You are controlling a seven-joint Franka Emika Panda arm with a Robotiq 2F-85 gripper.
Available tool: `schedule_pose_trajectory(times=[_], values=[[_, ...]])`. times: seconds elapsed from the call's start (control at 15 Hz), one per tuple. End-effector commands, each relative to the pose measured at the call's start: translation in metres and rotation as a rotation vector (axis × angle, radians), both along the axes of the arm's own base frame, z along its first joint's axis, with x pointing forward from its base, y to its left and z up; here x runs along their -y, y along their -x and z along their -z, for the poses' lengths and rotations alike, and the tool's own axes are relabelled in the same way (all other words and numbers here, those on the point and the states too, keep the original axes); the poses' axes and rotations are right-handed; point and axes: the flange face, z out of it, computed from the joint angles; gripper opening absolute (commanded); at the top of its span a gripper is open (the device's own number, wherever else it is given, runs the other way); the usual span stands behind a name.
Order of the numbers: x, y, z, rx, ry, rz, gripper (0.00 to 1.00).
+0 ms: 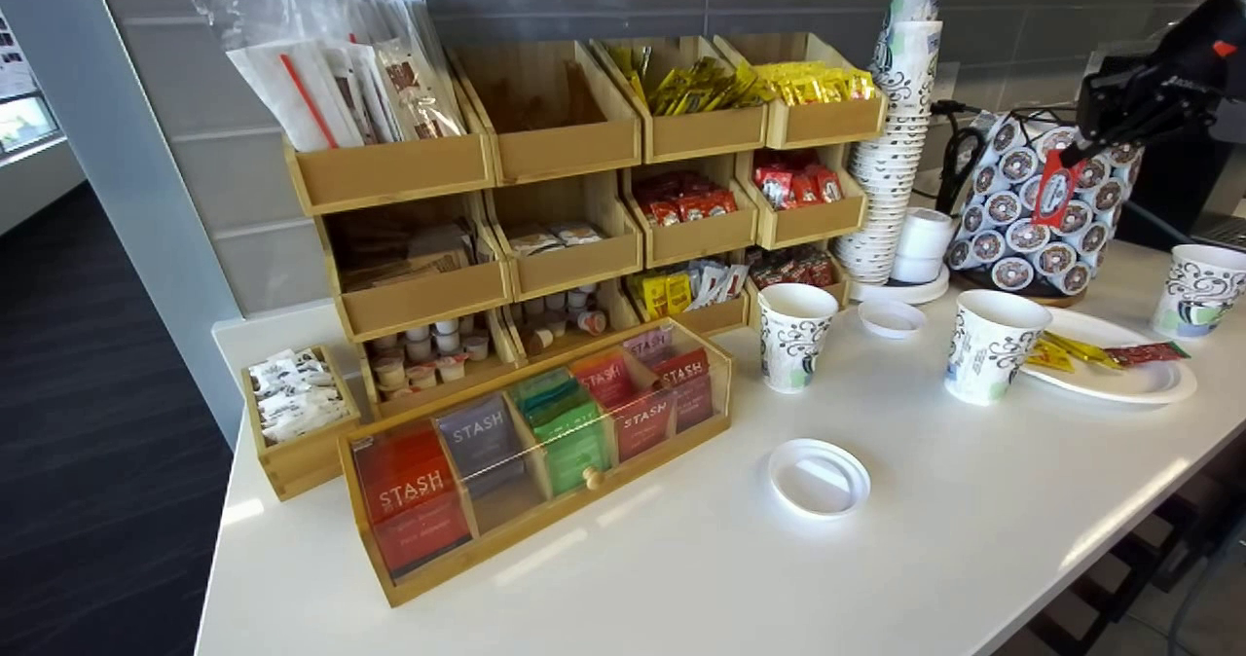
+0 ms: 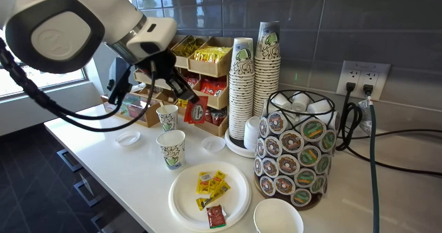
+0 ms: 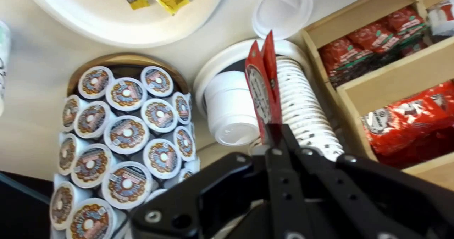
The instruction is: Pick up one red sachet from the middle far right tray and put on the white plate
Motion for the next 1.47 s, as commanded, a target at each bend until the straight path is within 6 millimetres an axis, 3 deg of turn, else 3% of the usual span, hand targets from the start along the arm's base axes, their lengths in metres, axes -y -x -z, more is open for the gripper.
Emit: schedule_pose_trajectory(times=[0.0,0.4,0.6,0.93,1.4], values=[[0.035,0.016,0.036,-0.091,-0.024,0.041,0.00],[0.075,0.042,0.089,-0.231,-0.016,0.117,0.00],[0.084,0.054,0.105,-0.295,0.018,0.135,0.00],[0.079,0.054,0.109,-0.344,0.087,0.159,0.00],[0.052,0.037,0.118,-0.368,0.166,0.167,0.00]])
